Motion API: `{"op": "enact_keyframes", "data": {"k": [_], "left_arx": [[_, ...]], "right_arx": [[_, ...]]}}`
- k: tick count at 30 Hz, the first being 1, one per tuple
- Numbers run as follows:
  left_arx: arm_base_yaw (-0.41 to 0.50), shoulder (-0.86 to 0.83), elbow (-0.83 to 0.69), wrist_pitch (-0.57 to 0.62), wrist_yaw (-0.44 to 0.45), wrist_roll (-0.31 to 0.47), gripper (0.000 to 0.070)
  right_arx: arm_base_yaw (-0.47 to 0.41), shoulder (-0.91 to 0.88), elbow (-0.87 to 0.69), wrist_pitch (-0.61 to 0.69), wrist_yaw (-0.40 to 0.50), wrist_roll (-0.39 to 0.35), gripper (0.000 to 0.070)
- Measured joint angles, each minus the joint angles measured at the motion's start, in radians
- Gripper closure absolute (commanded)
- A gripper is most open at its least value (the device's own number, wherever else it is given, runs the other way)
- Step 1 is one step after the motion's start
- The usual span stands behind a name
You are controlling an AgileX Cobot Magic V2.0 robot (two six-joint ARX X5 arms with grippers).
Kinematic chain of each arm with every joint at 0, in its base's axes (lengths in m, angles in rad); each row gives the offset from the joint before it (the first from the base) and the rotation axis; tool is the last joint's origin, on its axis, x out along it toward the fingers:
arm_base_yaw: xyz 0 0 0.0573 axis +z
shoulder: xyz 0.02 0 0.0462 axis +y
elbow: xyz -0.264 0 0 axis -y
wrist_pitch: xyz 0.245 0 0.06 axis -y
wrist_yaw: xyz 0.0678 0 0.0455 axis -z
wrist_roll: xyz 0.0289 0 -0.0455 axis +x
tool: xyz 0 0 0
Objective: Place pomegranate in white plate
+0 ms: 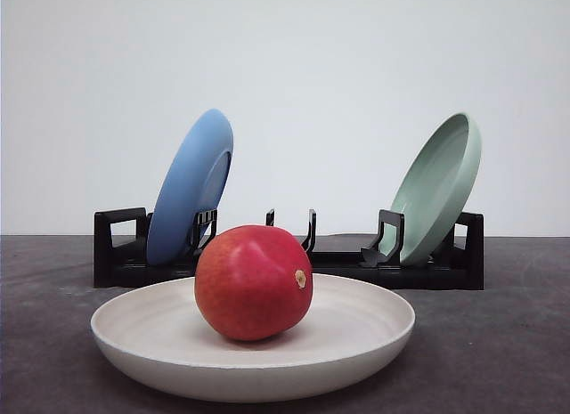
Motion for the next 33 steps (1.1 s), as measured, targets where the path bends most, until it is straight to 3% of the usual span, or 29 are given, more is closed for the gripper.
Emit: {"op": "enact_keyframes", "data": {"k": [33], "left_arx": [[0.000, 0.000, 0.000, 0.000, 0.000, 0.000, 0.0700]], "right_arx": [[0.000, 0.000, 0.000, 0.000, 0.000, 0.000, 0.0678]]}}
